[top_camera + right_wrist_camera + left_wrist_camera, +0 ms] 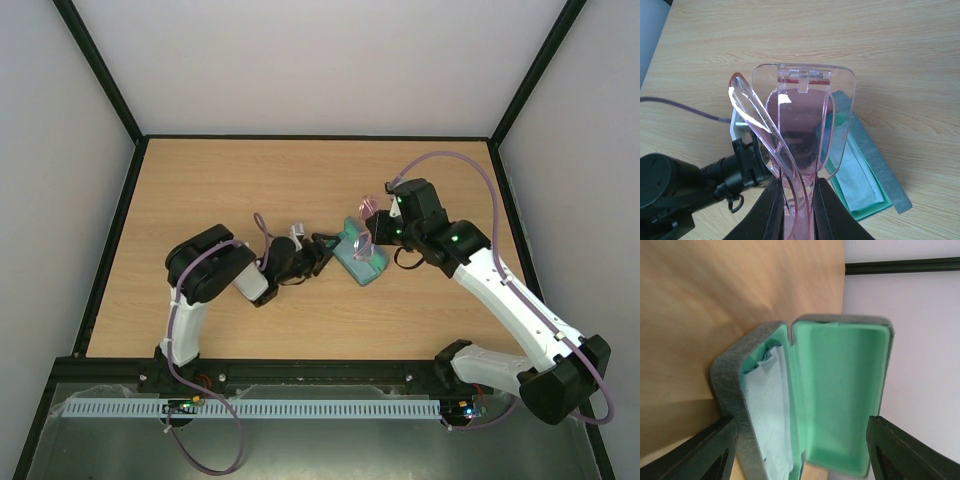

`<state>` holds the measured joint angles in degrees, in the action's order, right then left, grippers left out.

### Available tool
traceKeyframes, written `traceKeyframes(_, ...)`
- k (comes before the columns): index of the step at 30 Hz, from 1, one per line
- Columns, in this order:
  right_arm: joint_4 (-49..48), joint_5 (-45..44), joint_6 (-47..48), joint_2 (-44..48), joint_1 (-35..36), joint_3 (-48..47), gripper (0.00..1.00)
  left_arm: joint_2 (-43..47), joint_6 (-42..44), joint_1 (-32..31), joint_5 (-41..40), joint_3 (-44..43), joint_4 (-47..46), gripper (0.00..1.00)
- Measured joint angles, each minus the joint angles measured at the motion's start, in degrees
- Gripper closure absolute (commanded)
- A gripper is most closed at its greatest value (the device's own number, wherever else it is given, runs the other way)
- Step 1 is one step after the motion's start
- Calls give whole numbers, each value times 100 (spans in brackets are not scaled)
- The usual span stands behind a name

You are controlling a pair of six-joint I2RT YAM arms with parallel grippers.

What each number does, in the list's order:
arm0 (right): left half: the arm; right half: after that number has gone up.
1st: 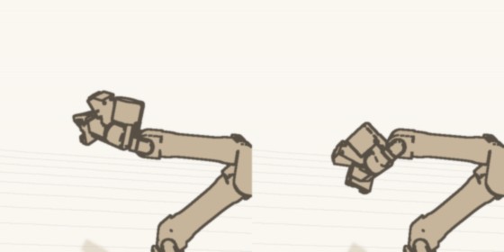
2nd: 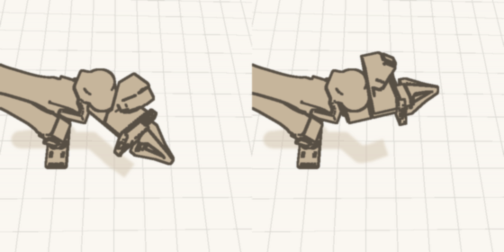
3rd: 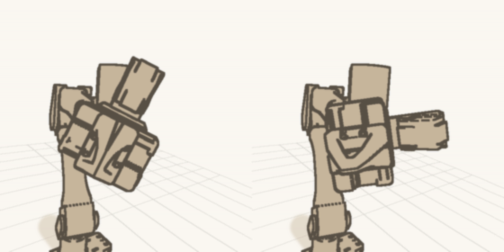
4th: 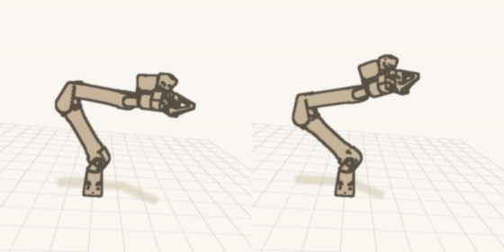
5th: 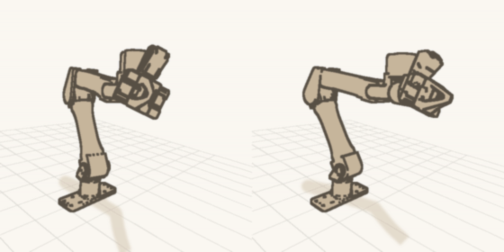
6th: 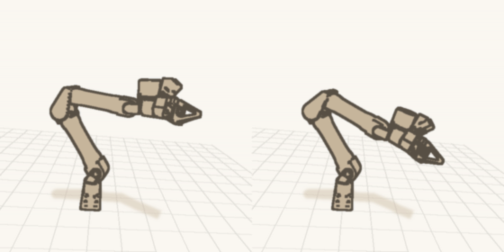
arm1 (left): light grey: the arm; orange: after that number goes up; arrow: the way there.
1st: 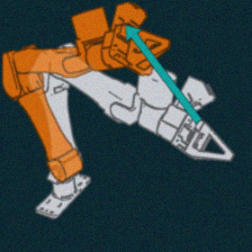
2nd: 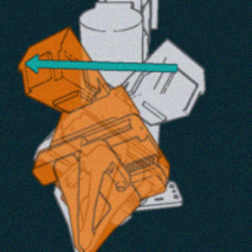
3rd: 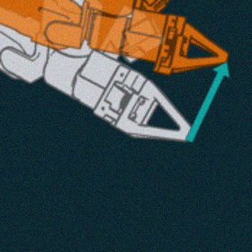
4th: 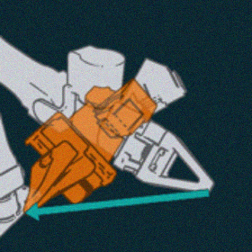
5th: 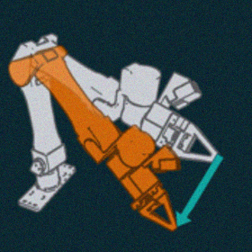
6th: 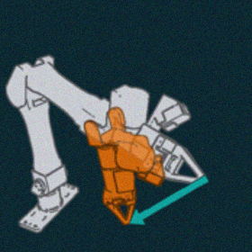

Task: Organize the sunglasses
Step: Adjust the sunglasses case at the center of the board.

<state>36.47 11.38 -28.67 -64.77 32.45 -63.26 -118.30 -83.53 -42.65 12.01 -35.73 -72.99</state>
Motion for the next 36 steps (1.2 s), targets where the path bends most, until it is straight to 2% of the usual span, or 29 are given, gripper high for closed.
traceKeyframes(9,116,28,79,-4,-24,0,89,-247,199,35,20,-866,361,26)
traceKeyframes(24,417,70,190,-466,-24,-201,89,-439,378,284,354,-949,457,24)
traceKeyframes(36,732,24,275,-802,-26,-828,89,-662,673,372,752,-1661,527,24)
